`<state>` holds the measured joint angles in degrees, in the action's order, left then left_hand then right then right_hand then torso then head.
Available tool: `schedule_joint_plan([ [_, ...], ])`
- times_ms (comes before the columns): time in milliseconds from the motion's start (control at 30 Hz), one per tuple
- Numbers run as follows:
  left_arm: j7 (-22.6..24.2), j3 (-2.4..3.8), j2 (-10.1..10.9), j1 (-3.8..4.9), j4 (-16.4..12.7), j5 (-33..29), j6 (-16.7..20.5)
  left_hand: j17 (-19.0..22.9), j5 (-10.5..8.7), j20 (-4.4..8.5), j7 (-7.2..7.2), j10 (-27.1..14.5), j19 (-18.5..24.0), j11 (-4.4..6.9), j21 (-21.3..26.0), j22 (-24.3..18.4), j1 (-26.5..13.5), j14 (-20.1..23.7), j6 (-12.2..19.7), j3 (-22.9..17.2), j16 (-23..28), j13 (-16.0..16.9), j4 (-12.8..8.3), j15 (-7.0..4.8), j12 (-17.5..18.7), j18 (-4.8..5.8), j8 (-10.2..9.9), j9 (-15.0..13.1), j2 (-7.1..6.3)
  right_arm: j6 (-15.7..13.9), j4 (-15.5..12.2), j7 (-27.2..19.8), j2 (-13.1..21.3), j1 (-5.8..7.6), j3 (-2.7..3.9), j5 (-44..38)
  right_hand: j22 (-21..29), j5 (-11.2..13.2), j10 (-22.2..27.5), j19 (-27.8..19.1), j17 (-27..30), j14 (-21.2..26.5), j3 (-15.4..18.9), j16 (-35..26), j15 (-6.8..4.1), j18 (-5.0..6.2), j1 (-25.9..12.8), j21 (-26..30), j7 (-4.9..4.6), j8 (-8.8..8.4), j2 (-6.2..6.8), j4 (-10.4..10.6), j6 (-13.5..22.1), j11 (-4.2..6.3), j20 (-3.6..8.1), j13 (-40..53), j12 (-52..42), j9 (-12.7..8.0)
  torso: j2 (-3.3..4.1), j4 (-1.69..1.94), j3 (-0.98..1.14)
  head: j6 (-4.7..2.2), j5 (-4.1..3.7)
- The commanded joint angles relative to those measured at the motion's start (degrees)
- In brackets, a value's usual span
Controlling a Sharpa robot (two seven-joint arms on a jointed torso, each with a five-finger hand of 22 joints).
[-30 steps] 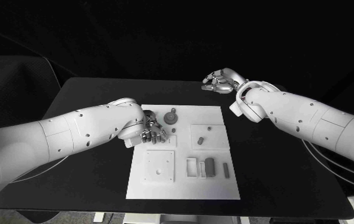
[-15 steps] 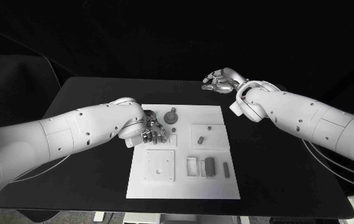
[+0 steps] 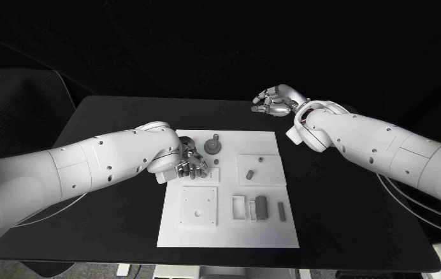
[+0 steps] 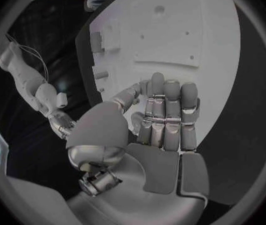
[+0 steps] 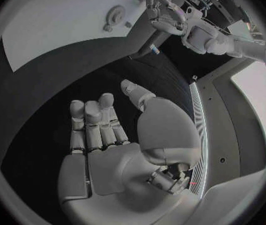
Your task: Assemble the parts on the task board
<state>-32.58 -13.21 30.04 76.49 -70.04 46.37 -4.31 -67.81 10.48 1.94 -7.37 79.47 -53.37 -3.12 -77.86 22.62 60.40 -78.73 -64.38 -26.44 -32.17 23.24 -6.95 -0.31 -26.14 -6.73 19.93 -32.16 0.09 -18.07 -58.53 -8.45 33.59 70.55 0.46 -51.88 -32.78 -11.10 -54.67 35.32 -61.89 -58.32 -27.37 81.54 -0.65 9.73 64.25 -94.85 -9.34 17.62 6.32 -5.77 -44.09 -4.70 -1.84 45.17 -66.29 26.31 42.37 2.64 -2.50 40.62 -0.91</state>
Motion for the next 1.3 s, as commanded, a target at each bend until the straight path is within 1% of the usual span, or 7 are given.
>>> schedule_joint_plan([
  [33, 0.6, -0.09, 0.0, -0.11, -0.1, 4.2, 0.0, -0.1, 0.14, 0.07, -0.08, 0.4, -0.3, -0.03, -0.3, 0.1, 0.5, -0.5, -0.3, -0.3, -0.2, 0.1, -0.3, -0.11, -0.3, -1.30, 0.4, 0.0, 0.04, 0.8, -0.1, -0.3, 0.0, -0.02, 0.01, -0.2, 0.1, 0.3, 0.2, -0.5, 0.1, 0.5, 0.0, -0.3, -0.06, -0.60, -0.4, -1.1, -0.41, 0.39, -0.04, 0.5, 0.1, -0.06, -0.10, -0.1, 0.1, 0.0, 0.01, 0.03, 0.00, 0.05, 0.00],
  [333, 0.9, -0.09, -0.1, -0.11, -0.3, 7.4, -0.2, -0.2, 0.18, 0.11, -0.04, 0.5, -0.4, 0.03, -0.3, 0.1, 1.3, -0.6, -0.4, -0.6, -0.3, 0.1, -0.6, -0.17, -0.3, -1.37, 0.4, 0.0, -0.32, 0.8, -0.1, -0.3, 0.1, -0.02, 0.01, -0.2, 0.1, 0.3, 0.2, -0.5, 0.1, 0.5, 0.0, -0.3, -0.06, -0.60, -0.5, -1.1, -0.41, 0.39, -0.05, 0.5, 0.1, -0.07, -0.10, -0.1, 0.1, 0.0, 0.01, -0.02, 0.00, 0.07, 0.04],
  [967, 1.3, -0.10, -0.4, -0.11, -0.7, 6.9, -1.0, -0.3, 0.08, 0.07, -0.08, 0.6, -0.4, 0.02, -0.5, 0.1, 1.7, -0.6, -0.5, -0.5, -0.3, 0.1, -0.6, -0.18, -0.3, -1.34, 0.4, 0.0, -1.30, 0.7, -0.3, -0.3, 0.1, -0.02, 0.01, -0.2, 0.1, 0.3, 0.2, -0.5, 0.1, 0.5, 0.0, -0.3, -0.06, -0.61, -0.5, -1.1, -0.42, 0.40, -0.06, 0.5, 0.1, -0.07, -0.10, -0.1, 0.0, 0.0, -0.02, 0.00, 0.03, 0.24, 0.00],
  [1033, 1.3, -0.11, -0.4, -0.11, -0.8, 6.5, -1.1, -0.4, 0.05, 0.02, -0.11, 0.6, -0.4, -0.01, -0.5, 0.1, 1.6, -0.7, -0.5, -0.3, -0.3, 0.1, -0.4, -0.15, -0.3, -1.29, 0.3, -0.1, -1.90, 0.7, -0.3, -0.3, 0.2, -0.02, 0.01, -0.2, 0.1, 0.3, 0.2, -0.5, 0.1, 0.5, 0.0, -0.3, -0.05, -0.61, -0.6, -1.1, -0.42, 0.40, -0.07, 0.5, 0.1, -0.07, -0.10, -0.1, 0.0, 0.0, -0.01, -0.01, 0.03, 0.25, -0.01],
  [1100, 1.5, -0.11, -0.4, -0.11, -1.0, 6.2, -1.1, -0.5, -0.01, -0.10, -0.17, 0.7, -0.5, -0.08, -0.6, 0.1, 0.7, -0.7, -0.5, 0.6, -0.3, 0.1, 0.2, -0.07, -0.3, -1.17, 0.3, -0.1, -3.31, 0.7, -0.3, -0.3, 0.2, -0.02, 0.01, -0.2, 0.1, 0.3, 0.2, -0.5, 0.1, 0.5, 0.0, -0.3, -0.05, -0.61, -0.6, -1.1, -0.42, 0.40, -0.07, 0.5, 0.1, -0.07, -0.10, -0.1, 0.0, 0.0, -0.01, 0.01, 0.01, 0.29, -0.04],
  [1233, 1.7, -0.11, -0.2, -0.11, -1.1, 6.1, -1.1, -0.7, -0.04, -0.21, -0.23, 0.7, -0.5, -0.15, -0.7, 0.0, -1.9, -0.7, -0.4, 2.8, -0.1, 0.1, 1.2, 0.00, -0.1, -1.12, 0.0, -0.1, -5.49, 0.7, -0.3, -0.3, 0.2, -0.02, 0.01, -0.2, 0.1, 0.3, 0.2, -0.5, 0.1, 0.5, 0.0, -0.3, -0.05, -0.61, -0.6, -1.1, -0.42, 0.41, -0.07, 0.5, 0.1, -0.07, -0.10, -0.1, 0.0, 0.0, 0.00, 0.03, 0.01, 0.32, -0.07],
  [1300, 1.7, -0.11, -0.2, -0.11, -1.1, 6.1, -0.8, -0.8, -0.05, -0.22, -0.24, 0.6, -0.4, -0.15, -0.6, 0.0, -2.5, -0.6, -0.3, 3.3, -0.1, 0.0, 1.3, 0.01, -0.1, -1.13, -0.1, 0.0, -6.06, 0.7, -0.3, -0.3, 0.2, -0.02, 0.01, -0.2, 0.1, 0.3, 0.2, -0.5, 0.1, 0.5, 0.0, -0.3, -0.05, -0.61, -0.6, -1.1, -0.42, 0.41, -0.07, 0.5, 0.1, -0.07, -0.10, -0.1, 0.0, 0.0, -0.02, 0.02, 0.00, 0.34, -0.08],
])
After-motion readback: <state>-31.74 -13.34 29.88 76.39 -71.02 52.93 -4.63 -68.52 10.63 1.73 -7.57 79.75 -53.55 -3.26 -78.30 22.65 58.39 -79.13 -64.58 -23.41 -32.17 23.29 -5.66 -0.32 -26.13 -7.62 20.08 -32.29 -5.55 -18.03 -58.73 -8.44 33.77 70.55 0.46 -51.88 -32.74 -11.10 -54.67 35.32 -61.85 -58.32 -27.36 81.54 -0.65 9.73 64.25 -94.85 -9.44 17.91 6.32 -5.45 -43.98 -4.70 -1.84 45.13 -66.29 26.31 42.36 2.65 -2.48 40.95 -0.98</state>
